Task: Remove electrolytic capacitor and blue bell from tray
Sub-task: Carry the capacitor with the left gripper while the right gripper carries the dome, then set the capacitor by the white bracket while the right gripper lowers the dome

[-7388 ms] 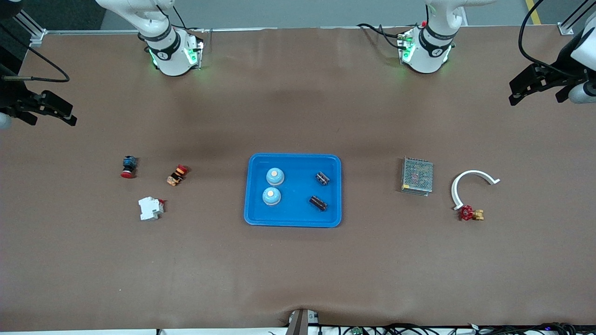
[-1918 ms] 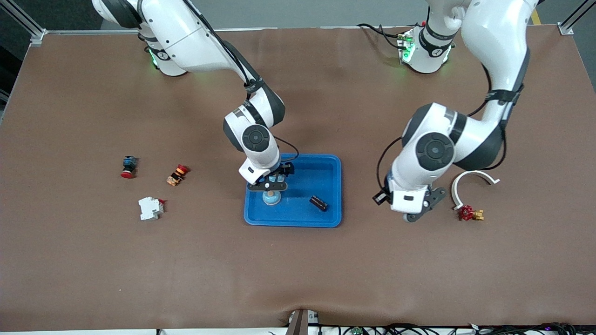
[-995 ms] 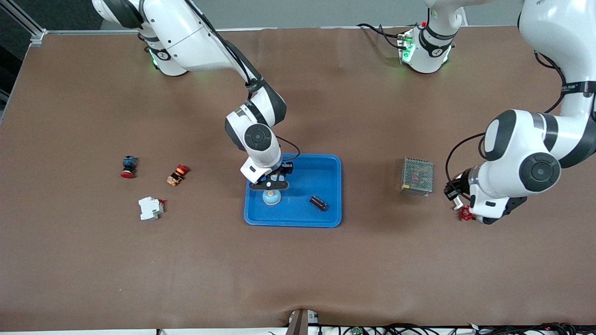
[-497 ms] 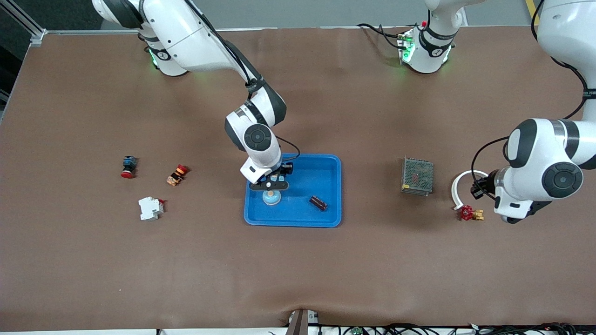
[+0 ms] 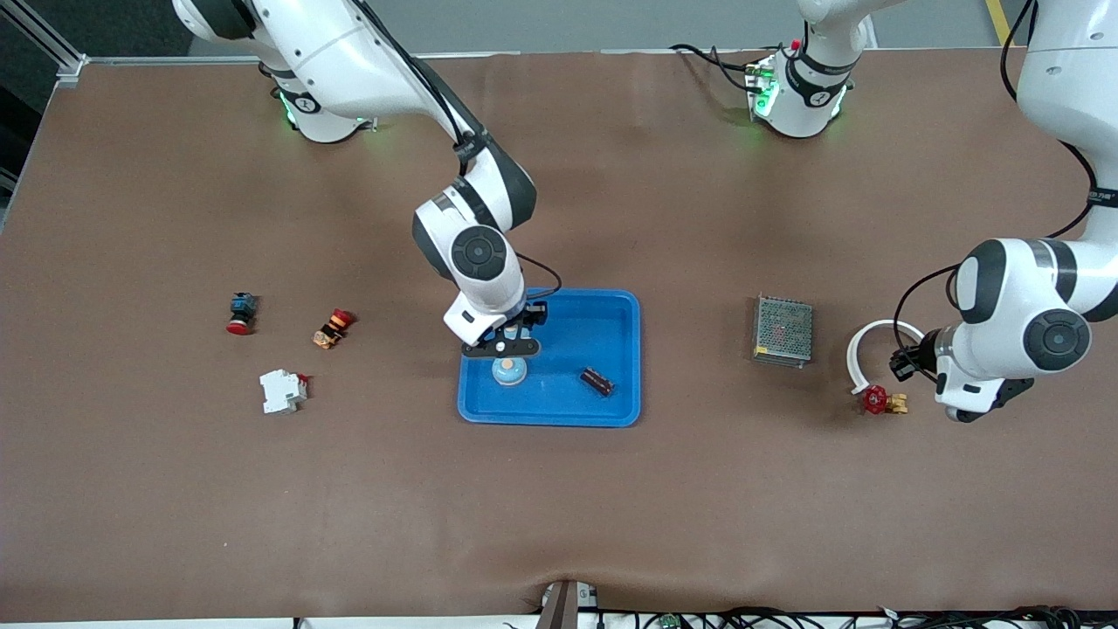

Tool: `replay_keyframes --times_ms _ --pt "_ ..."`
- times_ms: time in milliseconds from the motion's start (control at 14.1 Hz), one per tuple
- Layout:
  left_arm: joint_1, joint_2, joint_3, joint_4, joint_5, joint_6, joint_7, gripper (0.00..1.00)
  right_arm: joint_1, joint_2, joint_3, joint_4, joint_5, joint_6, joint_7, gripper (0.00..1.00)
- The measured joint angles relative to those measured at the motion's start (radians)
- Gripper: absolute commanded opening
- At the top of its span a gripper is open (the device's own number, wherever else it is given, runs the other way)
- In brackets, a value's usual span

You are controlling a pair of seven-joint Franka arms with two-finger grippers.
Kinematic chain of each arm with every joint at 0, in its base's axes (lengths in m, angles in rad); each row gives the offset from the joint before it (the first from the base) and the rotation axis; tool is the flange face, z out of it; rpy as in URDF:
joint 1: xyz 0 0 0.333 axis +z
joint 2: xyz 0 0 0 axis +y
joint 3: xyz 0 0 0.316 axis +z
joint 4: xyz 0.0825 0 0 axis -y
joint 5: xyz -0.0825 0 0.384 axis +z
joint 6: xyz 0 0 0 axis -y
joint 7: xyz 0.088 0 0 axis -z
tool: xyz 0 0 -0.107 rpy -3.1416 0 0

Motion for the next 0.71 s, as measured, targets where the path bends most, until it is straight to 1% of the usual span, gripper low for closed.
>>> replay_keyframes --times_ms 213,426,639,710 --pt "0.015 0.019 0.0 -0.02 0.018 0.046 0.0 0.0 -0.071 -0.12 -0.007 0.014 0.0 -0.159 -0.202 0.42" --pt "0.022 0.037 0.0 -0.021 0.033 0.075 0.0 0.0 -0.199 -0.221 -0.012 0.022 -0.001 -0.304 -0.505 0.42" --pt "0.027 0.059 0.001 -0.022 0.057 0.101 0.0 0.01 -0.359 -0.275 -0.017 0.022 -0.004 -0.376 -0.84 0.42" --pt "0.028 0.066 0.001 -0.022 0.06 0.103 0.0 0.05 -0.414 -0.28 -0.018 0.023 -0.005 -0.382 -0.945 0.42"
